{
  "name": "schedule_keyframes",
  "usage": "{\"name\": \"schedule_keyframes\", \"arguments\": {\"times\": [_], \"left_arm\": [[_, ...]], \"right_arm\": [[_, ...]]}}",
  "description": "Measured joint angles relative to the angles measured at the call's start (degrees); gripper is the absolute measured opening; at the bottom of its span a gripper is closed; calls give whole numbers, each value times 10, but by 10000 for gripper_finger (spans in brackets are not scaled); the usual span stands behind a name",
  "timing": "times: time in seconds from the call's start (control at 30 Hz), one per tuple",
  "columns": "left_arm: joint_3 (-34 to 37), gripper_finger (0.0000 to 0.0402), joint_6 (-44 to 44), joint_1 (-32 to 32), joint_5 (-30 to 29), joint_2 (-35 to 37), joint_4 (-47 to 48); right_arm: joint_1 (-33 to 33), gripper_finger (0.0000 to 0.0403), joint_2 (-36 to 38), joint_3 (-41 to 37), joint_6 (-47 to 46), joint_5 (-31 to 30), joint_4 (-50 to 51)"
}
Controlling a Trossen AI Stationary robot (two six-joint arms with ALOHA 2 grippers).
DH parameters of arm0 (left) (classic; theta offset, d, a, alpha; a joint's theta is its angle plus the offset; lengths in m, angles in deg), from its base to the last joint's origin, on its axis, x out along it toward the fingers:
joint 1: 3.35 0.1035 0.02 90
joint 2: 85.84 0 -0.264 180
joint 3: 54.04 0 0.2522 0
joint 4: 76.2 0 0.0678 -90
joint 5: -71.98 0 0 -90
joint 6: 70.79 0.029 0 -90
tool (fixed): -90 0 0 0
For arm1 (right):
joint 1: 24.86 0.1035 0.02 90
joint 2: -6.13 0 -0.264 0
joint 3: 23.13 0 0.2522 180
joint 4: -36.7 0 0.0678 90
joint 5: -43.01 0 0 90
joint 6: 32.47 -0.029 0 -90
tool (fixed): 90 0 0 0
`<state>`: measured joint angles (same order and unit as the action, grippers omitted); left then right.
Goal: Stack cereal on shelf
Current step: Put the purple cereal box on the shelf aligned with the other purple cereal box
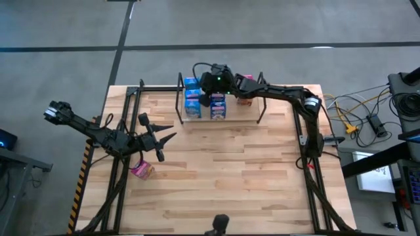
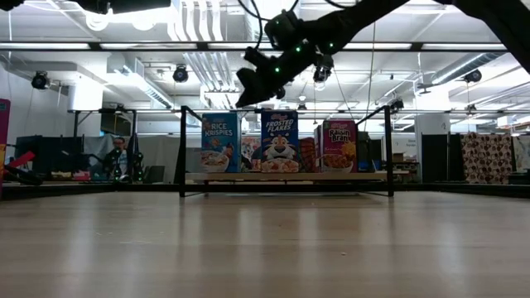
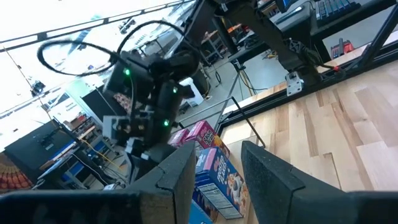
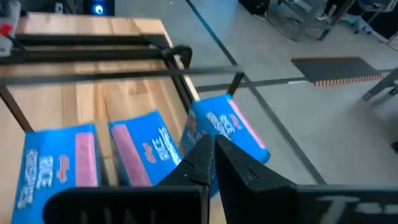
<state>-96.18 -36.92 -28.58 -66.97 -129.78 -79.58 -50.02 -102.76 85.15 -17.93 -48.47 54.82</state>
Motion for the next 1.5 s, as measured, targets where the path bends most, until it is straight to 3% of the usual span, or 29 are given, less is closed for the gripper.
{"name": "schedule_keyframes", "arguments": {"times": [0.27,0.53,0.7,0.9,1.03,1.2,1.27,1.4,1.43,1.5], "left_arm": [[0,113,0,0,0,0,0],[0,113,-11,0,0,0,-5],[-11,111,-45,0,0,-8,-38],[-68,97,-164,-1,0,-73,1],[-150,92,-326,-1,-35,-127,173],[-317,91,-664,-1,-25,-221,568],[-385,91,-811,-1,22,-265,732],[-492,91,-1033,-1,184,-353,1013],[-507,91,-1068,-2,230,-370,1062],[-518,94,-1093,-5,324,-390,1065]], "right_arm": [[2,9,-8,-1,10,4,4],[44,9,69,-8,16,4,68],[98,9,147,-77,30,0,62],[158,9,252,-238,19,4,-26],[185,9,313,-336,1,4,-65],[196,9,379,-430,-11,0,-102],[196,9,402,-456,-12,0,-116],[196,9,440,-493,-19,-1,-147],[196,9,446,-495,-17,-1,-148],[195,9,459,-495,-16,-1,-139]]}}
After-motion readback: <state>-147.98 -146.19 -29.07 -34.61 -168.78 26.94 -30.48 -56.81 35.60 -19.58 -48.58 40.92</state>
